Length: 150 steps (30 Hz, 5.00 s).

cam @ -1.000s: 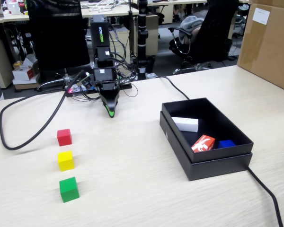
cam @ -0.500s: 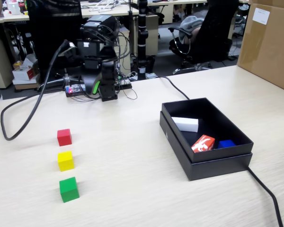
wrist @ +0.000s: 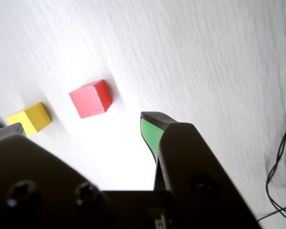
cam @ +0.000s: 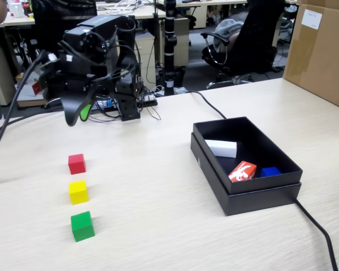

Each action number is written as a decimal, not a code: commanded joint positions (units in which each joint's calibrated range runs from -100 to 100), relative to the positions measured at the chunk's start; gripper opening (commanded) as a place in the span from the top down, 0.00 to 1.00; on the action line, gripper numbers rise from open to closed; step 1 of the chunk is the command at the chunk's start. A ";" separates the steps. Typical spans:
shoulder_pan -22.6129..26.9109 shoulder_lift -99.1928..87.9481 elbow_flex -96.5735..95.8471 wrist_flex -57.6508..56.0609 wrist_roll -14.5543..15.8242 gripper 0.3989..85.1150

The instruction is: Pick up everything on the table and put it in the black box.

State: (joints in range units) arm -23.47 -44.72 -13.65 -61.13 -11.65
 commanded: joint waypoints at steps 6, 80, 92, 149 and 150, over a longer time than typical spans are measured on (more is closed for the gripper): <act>-0.34 12.08 6.21 1.04 -2.83 0.43; 28.33 -15.92 14.10 -12.17 13.24 1.00; 34.73 9.90 46.38 -12.00 17.24 0.99; 29.11 9.67 44.38 -8.37 15.68 0.55; 27.79 7.83 41.48 -6.64 15.04 0.55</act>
State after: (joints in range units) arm 7.20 -29.97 29.44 -73.29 5.40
